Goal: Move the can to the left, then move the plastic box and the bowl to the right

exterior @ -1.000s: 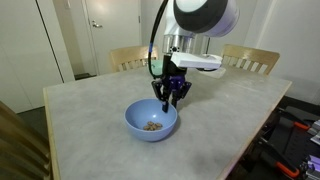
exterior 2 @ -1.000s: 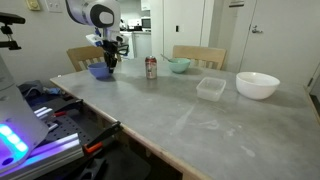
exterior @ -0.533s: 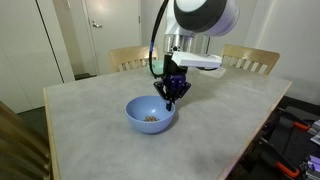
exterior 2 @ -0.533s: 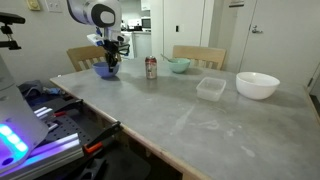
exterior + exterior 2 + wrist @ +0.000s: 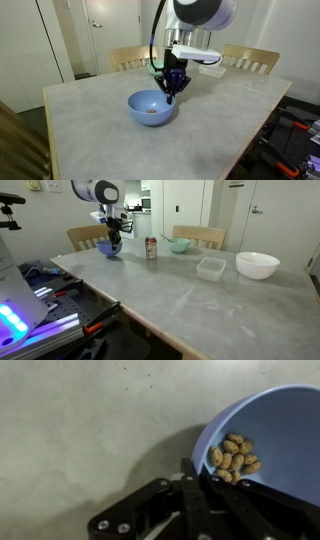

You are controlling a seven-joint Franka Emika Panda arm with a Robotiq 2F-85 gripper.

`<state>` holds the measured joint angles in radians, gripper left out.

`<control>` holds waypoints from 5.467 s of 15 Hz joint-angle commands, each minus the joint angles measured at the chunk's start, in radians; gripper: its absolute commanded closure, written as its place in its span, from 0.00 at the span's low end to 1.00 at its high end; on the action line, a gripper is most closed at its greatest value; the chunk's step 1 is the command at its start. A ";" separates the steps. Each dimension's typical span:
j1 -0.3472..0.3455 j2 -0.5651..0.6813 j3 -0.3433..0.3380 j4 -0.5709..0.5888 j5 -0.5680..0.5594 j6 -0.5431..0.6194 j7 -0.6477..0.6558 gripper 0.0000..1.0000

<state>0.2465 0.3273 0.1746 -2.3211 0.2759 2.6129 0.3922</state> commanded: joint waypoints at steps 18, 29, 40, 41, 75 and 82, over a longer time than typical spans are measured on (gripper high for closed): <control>-0.085 -0.209 -0.112 0.037 -0.101 -0.118 0.075 0.99; -0.217 -0.297 -0.222 -0.006 -0.137 -0.127 0.134 0.99; -0.373 -0.316 -0.356 -0.025 -0.125 -0.114 0.135 0.99; -0.386 -0.314 -0.369 -0.029 -0.123 -0.110 0.133 0.99; -0.718 -0.023 -0.548 -0.126 0.434 0.112 -0.144 0.99; -0.719 0.009 -0.530 -0.103 0.490 0.111 -0.161 0.99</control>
<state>-0.4468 0.3136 -0.3838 -2.4485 0.7179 2.7117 0.2759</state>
